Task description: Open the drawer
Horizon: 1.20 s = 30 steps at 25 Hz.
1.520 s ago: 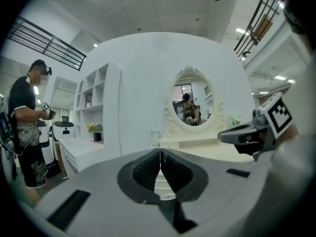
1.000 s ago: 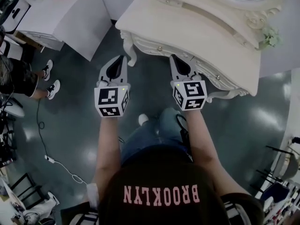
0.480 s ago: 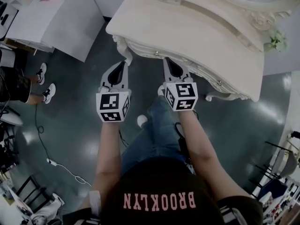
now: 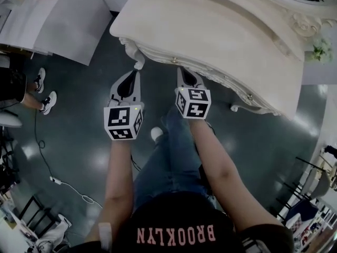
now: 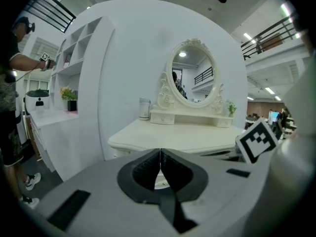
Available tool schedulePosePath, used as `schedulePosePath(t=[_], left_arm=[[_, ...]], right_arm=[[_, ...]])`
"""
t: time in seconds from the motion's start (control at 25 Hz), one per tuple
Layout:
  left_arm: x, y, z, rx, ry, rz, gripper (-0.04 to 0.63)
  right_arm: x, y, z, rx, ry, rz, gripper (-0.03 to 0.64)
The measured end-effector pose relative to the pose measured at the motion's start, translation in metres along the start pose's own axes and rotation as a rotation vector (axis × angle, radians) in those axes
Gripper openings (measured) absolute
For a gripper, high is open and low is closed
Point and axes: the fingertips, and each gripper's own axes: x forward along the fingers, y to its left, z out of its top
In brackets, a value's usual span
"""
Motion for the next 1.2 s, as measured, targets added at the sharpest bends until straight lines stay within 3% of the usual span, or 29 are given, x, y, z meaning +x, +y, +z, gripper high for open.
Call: schedulePosePath(t=[0.16,0.2,0.24,0.56,0.88,0.96,1.2], left_arm=[[0.004,0.004,-0.009,0.007,0.023,-0.002,0.005],[0.005,0.006,-0.012,0.006,0.030,-0.001,0.005],[0.006,0.008,-0.015,0.003,0.038,0.001,0.005],[0.024,0.034,-0.027,-0.027,0.082,0.045,0.005],[0.037,0.038,-0.039,-0.071,0.109,0.054,0.005],[0.037,0.036,-0.042,-0.080,0.115,0.048,0.005],[0.029,0.030,-0.055,-0.089,0.117,0.036,0.005]], right_arm=[[0.024,0.002,-0.015,0.036,0.060,-0.008,0.004],[0.029,0.002,-0.017,0.039,0.076,-0.012,0.099],[0.034,0.002,-0.020,0.043,0.092,-0.018,0.130],[0.070,-0.016,-0.044,0.113,0.201,-0.114,0.144],[0.094,-0.018,-0.052,0.180,0.266,-0.114,0.153],[0.096,-0.022,-0.054,0.200,0.287,-0.132,0.106],[0.095,-0.024,-0.056,0.206,0.286,-0.137,0.100]])
